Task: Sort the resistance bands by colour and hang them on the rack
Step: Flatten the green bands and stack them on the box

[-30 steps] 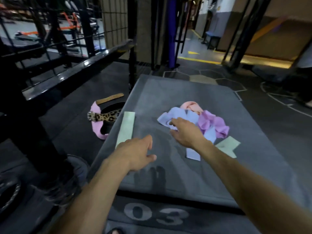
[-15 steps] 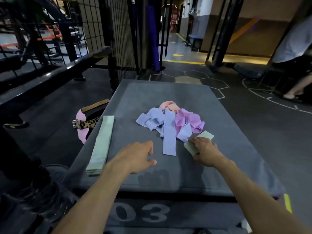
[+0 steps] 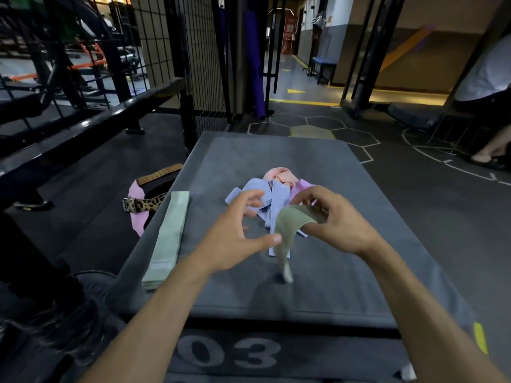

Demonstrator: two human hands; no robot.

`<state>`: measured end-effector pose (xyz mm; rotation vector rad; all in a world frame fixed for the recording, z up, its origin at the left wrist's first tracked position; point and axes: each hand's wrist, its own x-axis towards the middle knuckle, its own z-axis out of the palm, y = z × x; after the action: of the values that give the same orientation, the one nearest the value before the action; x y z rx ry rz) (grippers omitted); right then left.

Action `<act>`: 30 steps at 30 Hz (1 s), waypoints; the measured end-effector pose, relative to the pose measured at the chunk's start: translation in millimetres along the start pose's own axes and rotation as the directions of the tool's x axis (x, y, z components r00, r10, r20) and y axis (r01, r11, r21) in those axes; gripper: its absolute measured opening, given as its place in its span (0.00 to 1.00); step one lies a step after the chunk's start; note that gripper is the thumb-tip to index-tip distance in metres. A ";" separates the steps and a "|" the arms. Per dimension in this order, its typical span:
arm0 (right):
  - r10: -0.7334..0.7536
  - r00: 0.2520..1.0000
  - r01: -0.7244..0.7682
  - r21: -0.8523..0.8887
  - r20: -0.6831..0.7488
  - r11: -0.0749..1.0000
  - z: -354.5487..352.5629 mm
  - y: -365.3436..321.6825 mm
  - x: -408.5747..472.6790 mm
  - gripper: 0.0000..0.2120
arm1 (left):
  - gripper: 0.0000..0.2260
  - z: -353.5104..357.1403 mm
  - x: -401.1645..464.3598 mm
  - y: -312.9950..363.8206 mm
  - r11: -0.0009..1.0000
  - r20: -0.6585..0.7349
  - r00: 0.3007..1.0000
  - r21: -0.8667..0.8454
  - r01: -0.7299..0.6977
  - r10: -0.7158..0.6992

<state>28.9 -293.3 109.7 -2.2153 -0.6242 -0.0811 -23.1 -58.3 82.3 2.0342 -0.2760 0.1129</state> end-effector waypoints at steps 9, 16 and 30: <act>-0.192 0.974 0.188 0.041 0.116 0.981 28.3 -24.4 -3.6 0.24 | 0.07 -14.8 -17.5 6.9 0.949 0.213 0.972 -0.275 0.156 -0.098; 0.029 0.988 -0.046 0.113 0.152 0.992 45.4 -8.9 4.1 0.23 | 0.04 -39.8 -23.3 -18.1 0.968 -0.001 0.985 -0.186 0.170 -0.173; 0.411 0.889 -0.403 0.767 0.200 0.499 66.2 -42.3 15.5 0.17 | 0.08 -46.3 -19.3 -44.4 0.979 -0.198 0.959 -0.040 0.199 -0.203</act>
<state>13.4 -215.4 99.2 -1.3965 -0.0440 0.3791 -29.2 5.1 61.5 2.0005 0.0577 0.1868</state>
